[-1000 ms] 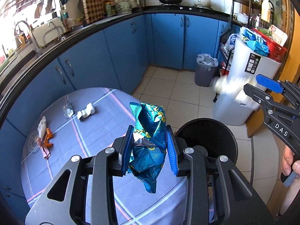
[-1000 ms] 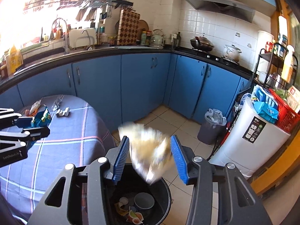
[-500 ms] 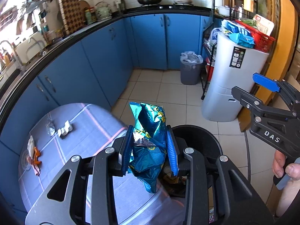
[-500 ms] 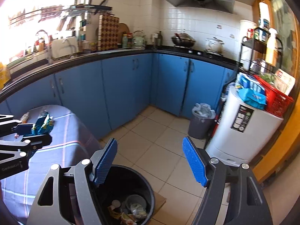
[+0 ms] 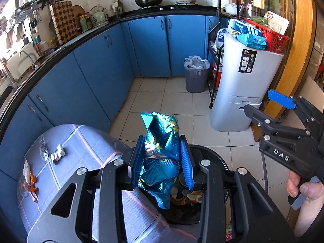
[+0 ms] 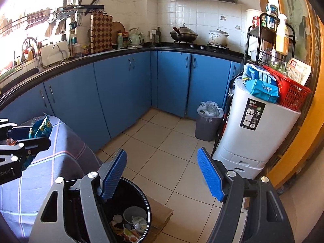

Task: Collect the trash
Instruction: 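Carry the foil wrapper to the bin and open the left tool while the right tool drops the snack bag, then withdraw both open tools from the bin back over the table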

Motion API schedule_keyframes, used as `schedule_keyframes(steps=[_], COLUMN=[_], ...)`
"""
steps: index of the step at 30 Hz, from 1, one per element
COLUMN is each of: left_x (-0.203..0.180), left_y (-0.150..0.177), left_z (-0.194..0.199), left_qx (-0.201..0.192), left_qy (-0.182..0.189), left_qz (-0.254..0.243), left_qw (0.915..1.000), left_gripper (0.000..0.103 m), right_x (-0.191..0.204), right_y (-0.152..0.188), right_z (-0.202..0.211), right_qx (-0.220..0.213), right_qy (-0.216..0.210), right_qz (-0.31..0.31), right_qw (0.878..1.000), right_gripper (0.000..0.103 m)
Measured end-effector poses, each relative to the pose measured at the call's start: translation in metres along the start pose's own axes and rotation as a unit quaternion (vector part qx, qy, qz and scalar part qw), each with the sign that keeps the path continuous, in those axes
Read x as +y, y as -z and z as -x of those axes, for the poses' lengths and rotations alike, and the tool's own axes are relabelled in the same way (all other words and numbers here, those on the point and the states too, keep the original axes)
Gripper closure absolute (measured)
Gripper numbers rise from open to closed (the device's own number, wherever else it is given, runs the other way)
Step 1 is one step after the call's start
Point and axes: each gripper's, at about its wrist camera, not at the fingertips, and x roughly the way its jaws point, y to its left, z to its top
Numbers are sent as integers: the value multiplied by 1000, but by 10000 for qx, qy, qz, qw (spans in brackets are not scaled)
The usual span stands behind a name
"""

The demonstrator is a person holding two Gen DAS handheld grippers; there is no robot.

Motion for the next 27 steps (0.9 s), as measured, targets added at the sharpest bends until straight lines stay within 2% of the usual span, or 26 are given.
schedule_keyframes(steps=[7, 8, 9, 11, 13, 17, 19, 21, 27], left_x=[-5, -5, -5, 0, 0, 1, 4, 9, 19], left_y=[-7, -8, -8, -8, -8, -9, -9, -9, -8], left_z=[-10, -12, -13, -9, -5, -4, -5, -7, -8], left_qx=[91, 134, 149, -22, -114, -132, -96, -60, -50], left_qy=[90, 120, 133, 230, 316, 182, 206, 242, 131], left_qz=[-32, -15, 15, 146, 144, 99, 163, 260, 446], left_qw=[9999, 9998, 9998, 9996, 9993, 9997, 9996, 9994, 9989], left_gripper=[67, 57, 32, 15, 14, 13, 12, 5, 3], right_x=[-7, -8, -9, -10, -9, -5, -3, -1, 3], right_y=[3, 3, 4, 5, 6, 6, 5, 4, 3], right_z=[-8, -8, -9, -10, -11, -12, -12, -11, -11], right_qx=[80, 88, 105, 119, 136, 150, 141, 127, 111], right_qy=[36, 40, 39, 40, 36, 21, 2, -5, -26], right_qz=[-51, -60, -74, -85, -78, -50, -37, -10, 39], right_qw=[9999, 9999, 9999, 9999, 9999, 9999, 9999, 9999, 9999], right_gripper=[33, 33, 33, 33, 33, 33, 33, 33, 33])
